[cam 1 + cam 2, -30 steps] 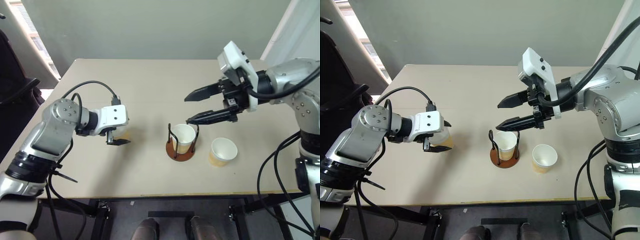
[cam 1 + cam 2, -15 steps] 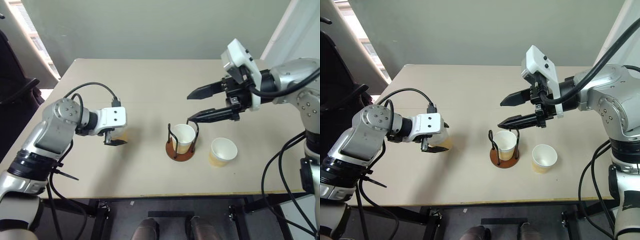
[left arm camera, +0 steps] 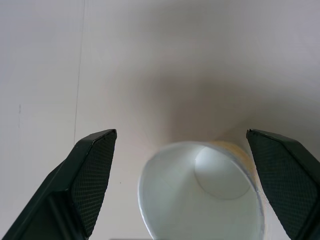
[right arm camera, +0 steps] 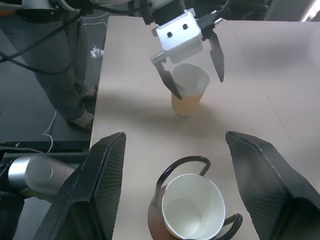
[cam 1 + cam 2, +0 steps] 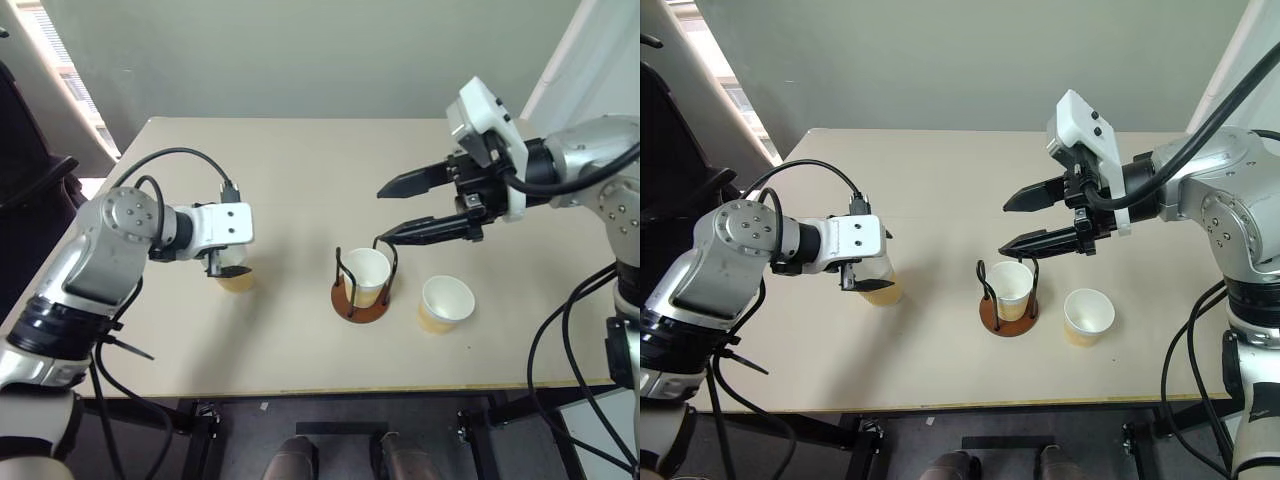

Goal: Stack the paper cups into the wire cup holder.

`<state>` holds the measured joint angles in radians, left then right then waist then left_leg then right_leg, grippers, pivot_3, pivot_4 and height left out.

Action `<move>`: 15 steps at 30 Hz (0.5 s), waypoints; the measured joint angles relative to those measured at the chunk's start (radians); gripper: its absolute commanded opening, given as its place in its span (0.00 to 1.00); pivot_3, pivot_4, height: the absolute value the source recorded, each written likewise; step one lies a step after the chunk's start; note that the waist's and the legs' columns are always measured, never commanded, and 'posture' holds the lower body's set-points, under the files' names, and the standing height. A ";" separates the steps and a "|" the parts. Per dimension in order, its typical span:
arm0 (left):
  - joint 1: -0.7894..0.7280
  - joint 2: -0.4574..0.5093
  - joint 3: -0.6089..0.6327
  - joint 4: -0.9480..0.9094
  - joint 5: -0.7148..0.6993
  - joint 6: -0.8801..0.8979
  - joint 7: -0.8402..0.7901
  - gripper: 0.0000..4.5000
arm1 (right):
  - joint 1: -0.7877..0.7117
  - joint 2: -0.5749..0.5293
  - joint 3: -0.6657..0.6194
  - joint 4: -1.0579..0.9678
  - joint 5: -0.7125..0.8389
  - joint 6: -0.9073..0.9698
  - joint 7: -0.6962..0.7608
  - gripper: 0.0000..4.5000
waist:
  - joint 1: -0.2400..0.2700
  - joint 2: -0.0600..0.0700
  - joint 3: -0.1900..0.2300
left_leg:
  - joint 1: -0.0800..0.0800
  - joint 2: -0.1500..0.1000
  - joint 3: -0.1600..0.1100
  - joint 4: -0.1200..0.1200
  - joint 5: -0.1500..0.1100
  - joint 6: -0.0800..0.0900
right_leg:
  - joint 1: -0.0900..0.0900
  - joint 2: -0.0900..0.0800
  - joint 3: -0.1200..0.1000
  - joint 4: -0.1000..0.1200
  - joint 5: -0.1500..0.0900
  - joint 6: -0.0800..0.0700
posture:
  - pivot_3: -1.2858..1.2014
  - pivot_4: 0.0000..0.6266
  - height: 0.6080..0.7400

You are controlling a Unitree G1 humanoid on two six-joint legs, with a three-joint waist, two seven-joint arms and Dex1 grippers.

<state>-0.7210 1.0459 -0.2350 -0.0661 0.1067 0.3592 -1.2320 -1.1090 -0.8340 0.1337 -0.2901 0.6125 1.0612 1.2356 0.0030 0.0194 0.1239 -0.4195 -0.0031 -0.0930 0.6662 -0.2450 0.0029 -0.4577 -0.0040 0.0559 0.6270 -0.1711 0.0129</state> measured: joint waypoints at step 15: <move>0.049 0.079 0.017 -0.093 -0.019 0.125 -0.043 1.00 | 0.000 -0.021 0.000 0.002 0.053 -0.001 0.018 0.73 | 0.000 0.000 0.000 | 0.000 0.000 0.000 0.000 0.000 0.000 | 0.000 0.000 0.000 0.001 -0.001 -0.002 | 0.52 0.24 1.00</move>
<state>-0.6724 1.1250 -0.2183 -0.1589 0.0879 0.4843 -1.2754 -1.1087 -0.8549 0.1336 -0.2880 0.6656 1.0604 1.2532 0.0027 0.0193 0.1238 -0.4194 -0.0030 -0.0931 0.6664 -0.2452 0.0032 -0.4577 -0.0042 0.0558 0.6283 -0.1716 0.0110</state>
